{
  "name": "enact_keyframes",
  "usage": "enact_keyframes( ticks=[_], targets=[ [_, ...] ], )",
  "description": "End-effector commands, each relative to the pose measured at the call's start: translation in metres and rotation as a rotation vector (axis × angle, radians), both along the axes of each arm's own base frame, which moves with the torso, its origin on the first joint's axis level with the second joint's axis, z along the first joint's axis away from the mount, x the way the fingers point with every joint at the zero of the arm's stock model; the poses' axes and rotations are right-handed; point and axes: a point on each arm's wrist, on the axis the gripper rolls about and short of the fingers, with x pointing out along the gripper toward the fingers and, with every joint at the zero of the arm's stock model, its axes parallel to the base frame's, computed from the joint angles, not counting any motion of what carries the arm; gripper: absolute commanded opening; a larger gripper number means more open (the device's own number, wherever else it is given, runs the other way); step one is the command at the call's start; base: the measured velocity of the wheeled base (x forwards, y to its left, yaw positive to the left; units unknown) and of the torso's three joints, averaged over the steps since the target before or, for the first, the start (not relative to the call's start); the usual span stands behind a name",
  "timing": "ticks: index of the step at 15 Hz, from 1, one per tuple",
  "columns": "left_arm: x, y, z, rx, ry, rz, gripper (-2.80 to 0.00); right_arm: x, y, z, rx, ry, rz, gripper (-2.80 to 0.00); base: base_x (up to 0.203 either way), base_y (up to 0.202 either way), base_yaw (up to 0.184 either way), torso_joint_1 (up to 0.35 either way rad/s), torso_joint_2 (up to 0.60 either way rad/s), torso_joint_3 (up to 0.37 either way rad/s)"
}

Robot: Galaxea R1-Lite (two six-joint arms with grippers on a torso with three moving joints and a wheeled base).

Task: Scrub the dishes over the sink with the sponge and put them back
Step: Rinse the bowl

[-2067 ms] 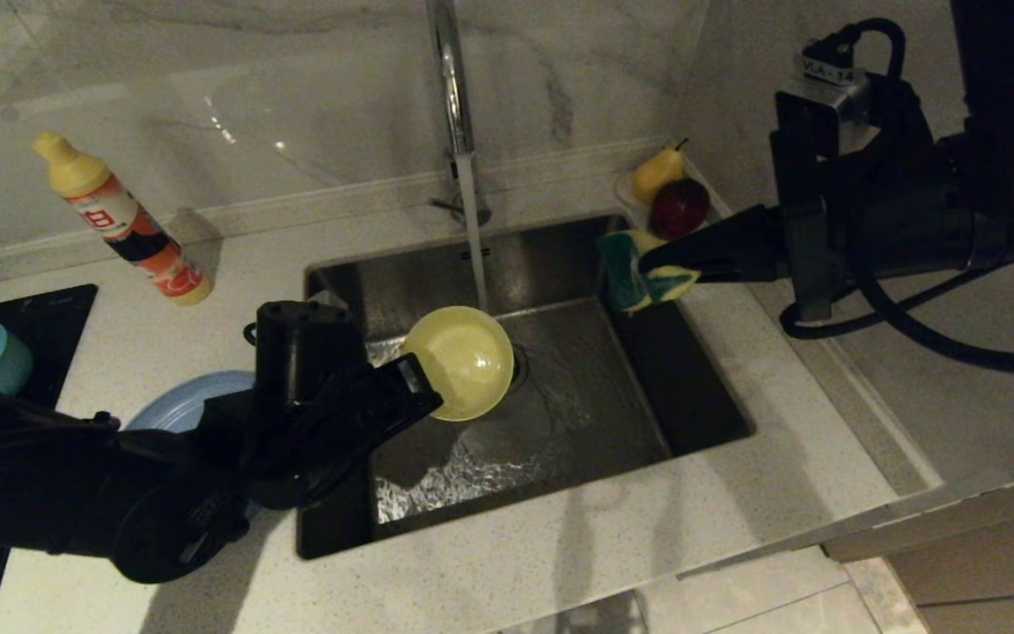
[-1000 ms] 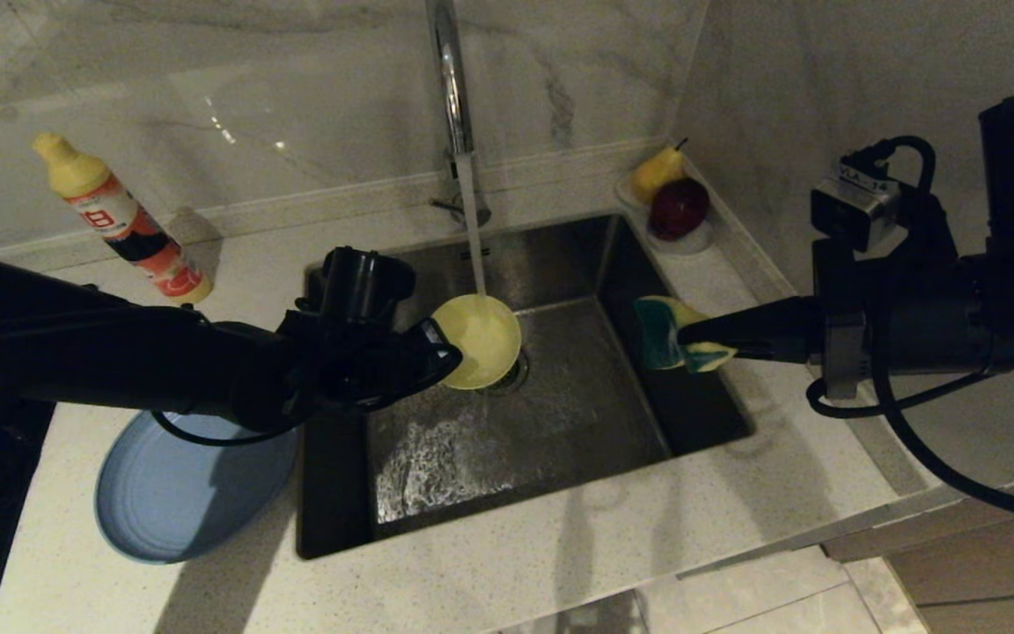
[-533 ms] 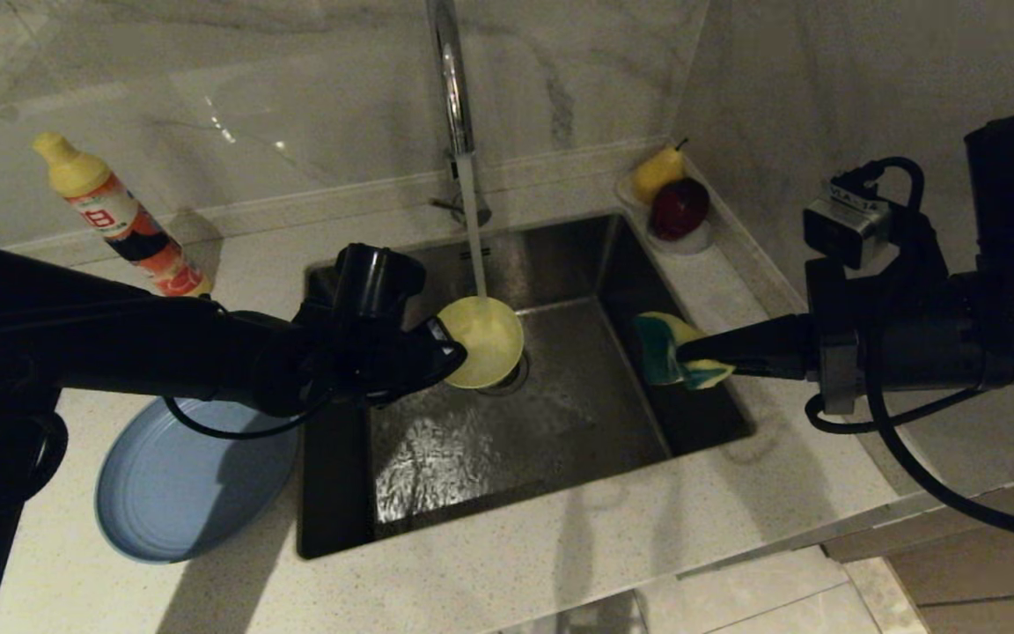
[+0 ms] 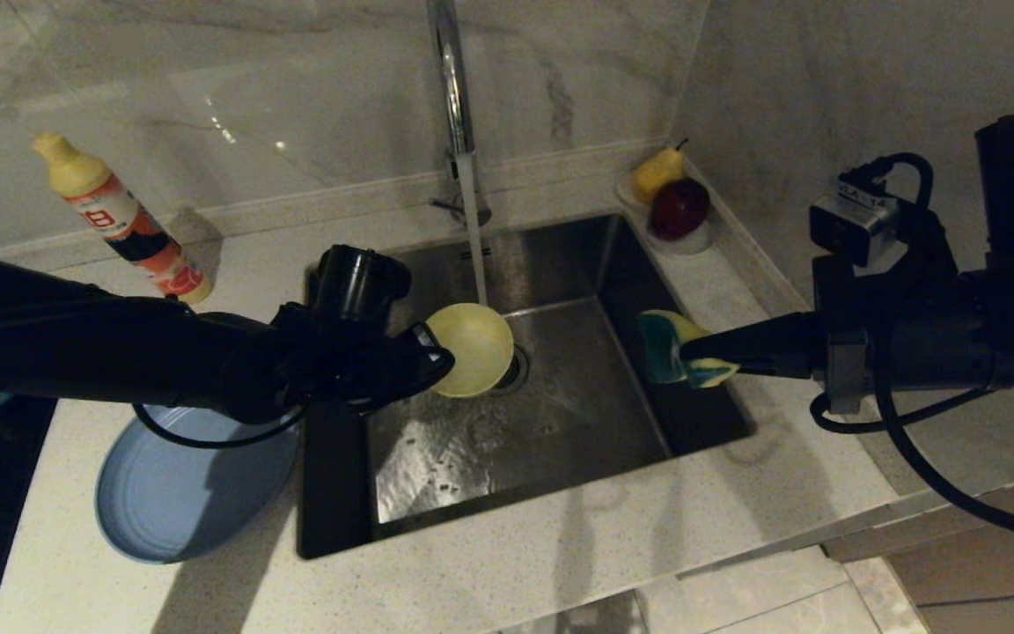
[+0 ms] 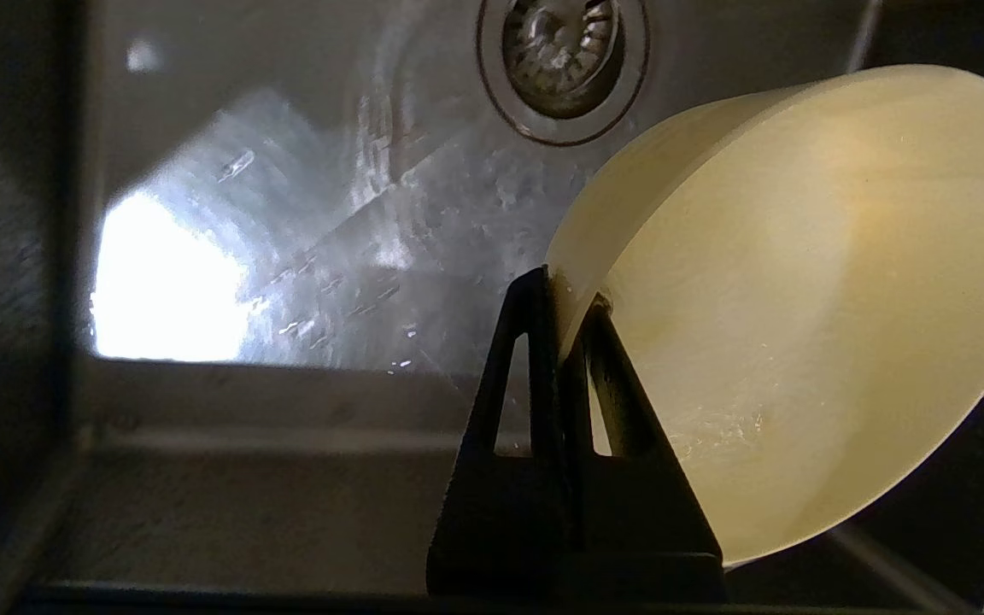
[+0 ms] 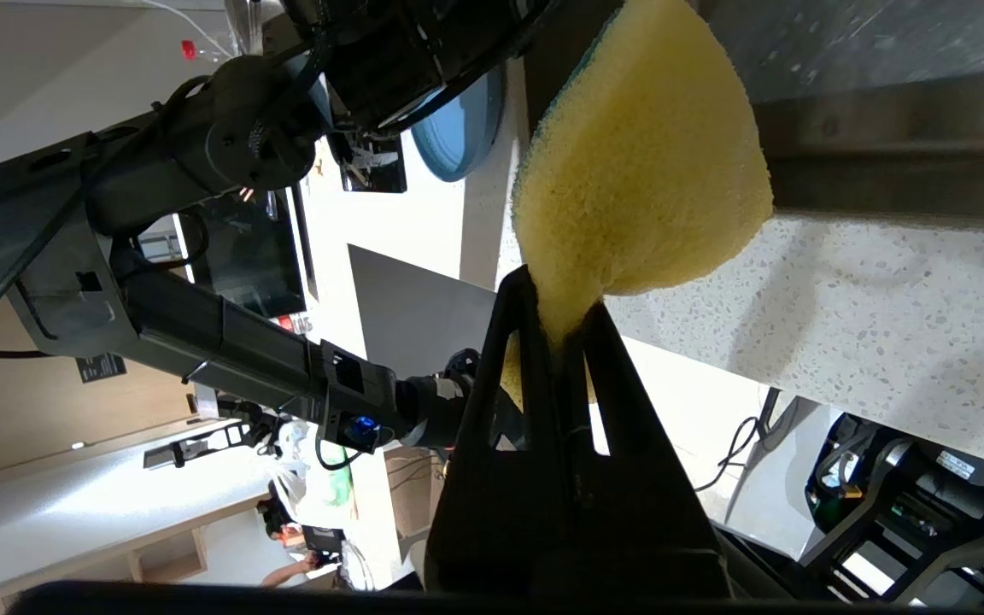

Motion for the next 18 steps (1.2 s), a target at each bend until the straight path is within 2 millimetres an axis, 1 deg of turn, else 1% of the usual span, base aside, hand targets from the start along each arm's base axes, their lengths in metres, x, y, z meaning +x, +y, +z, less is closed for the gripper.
enact_keyframes(
  ticks=[1, 5, 7, 8, 10, 12, 18],
  targets=[
    [-0.005, 0.002, 0.003, -0.002, 0.001, 0.004, -2.8, -0.001, 0.0, 0.001, 0.004, 0.0, 0.003, -2.8, 0.0, 0.0, 0.0, 0.0, 0.0, 0.0],
    [-0.013, 0.008, 0.006, 0.014, -0.009, 0.014, -2.8, -0.003, -0.001, -0.002, 0.0, 0.01, 0.003, -2.8, 0.0, 0.0, 0.0, 0.0, 0.0, 0.0],
    [-0.014, 0.012, 0.006, 0.035, -0.014, 0.039, -2.8, -0.004, -0.002, -0.005, -0.005, 0.019, 0.003, -2.8, 0.0, 0.0, 0.0, 0.0, 0.0, 0.0],
    [-0.012, 0.016, 0.006, 0.071, -0.034, 0.083, -2.8, -0.005, -0.002, -0.006, -0.005, 0.021, 0.003, -2.8, 0.0, 0.0, 0.0, 0.0, 0.0, 0.0],
    [-0.007, 0.02, 0.009, 0.092, -0.114, 0.128, -2.8, -0.005, -0.002, -0.006, -0.007, 0.021, 0.003, -2.8, 0.0, 0.0, 0.0, 0.0, 0.0, 0.0],
    [-0.005, 0.025, 0.013, 0.119, -0.246, 0.147, -2.8, -0.006, -0.002, -0.006, -0.006, 0.021, 0.005, -2.8, 0.0, 0.0, 0.0, 0.0, 0.0, 0.0],
    [-0.011, 0.049, 0.005, 0.286, -0.552, 0.165, -2.8, -0.004, -0.002, -0.008, -0.008, 0.025, 0.005, -2.8, 0.0, 0.0, 0.0, 0.0, 0.0, 0.0]
  ],
)
